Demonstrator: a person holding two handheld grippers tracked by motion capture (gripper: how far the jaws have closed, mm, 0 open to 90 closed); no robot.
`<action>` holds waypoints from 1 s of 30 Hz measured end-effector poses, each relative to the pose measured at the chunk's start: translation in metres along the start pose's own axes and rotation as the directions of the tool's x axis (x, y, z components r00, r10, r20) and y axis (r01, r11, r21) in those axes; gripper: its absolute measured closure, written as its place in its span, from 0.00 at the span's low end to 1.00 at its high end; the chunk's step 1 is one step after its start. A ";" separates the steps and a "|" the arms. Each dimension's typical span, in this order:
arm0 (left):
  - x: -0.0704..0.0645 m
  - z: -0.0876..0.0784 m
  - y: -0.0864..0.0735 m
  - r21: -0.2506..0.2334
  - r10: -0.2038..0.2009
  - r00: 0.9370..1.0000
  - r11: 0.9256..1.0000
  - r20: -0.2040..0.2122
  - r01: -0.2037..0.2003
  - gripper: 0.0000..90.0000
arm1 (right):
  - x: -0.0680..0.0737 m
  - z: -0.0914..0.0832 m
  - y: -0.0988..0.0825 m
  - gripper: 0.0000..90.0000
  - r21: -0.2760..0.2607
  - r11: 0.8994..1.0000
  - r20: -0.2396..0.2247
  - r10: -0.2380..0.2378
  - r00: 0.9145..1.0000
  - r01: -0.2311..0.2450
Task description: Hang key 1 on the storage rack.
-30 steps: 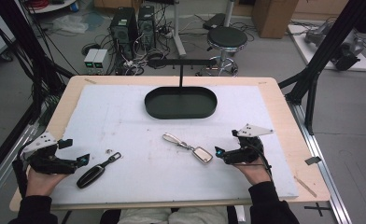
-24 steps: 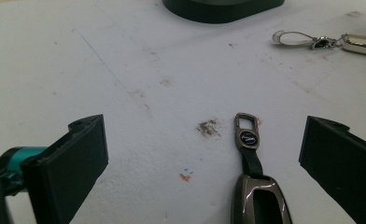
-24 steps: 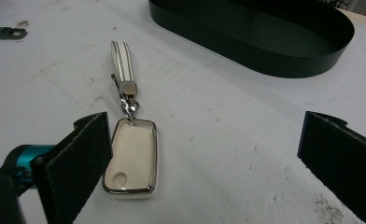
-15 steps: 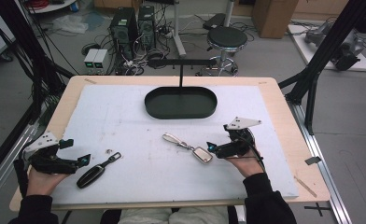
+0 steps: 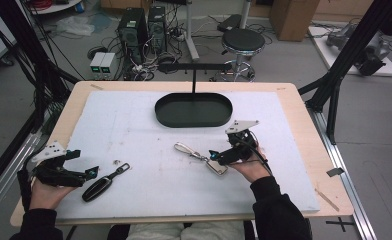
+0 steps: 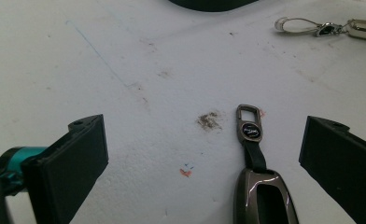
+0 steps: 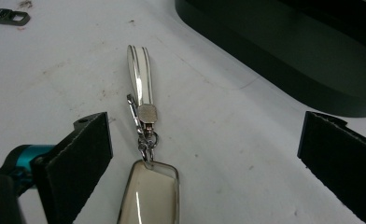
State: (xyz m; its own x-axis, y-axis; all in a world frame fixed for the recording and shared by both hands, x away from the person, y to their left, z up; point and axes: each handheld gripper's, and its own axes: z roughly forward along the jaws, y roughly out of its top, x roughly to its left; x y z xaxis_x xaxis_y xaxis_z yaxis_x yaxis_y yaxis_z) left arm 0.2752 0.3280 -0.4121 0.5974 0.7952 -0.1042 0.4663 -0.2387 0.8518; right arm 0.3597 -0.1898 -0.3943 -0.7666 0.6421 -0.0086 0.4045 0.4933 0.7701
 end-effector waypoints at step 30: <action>0.004 -0.002 0.000 -0.036 -0.010 1.000 0.999 0.027 0.011 0.02 | 0.029 0.079 0.038 0.18 0.157 0.982 -0.151 -0.084 0.985 0.108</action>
State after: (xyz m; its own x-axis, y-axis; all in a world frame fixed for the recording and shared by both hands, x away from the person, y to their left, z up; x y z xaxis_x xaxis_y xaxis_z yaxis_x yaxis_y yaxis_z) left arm 0.2761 0.3320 -0.4115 0.6100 0.7821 -0.1268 0.4492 -0.2095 0.8685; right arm 0.3922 -0.1063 -0.4154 -0.8642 0.5027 0.0230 0.3931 0.6457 0.6546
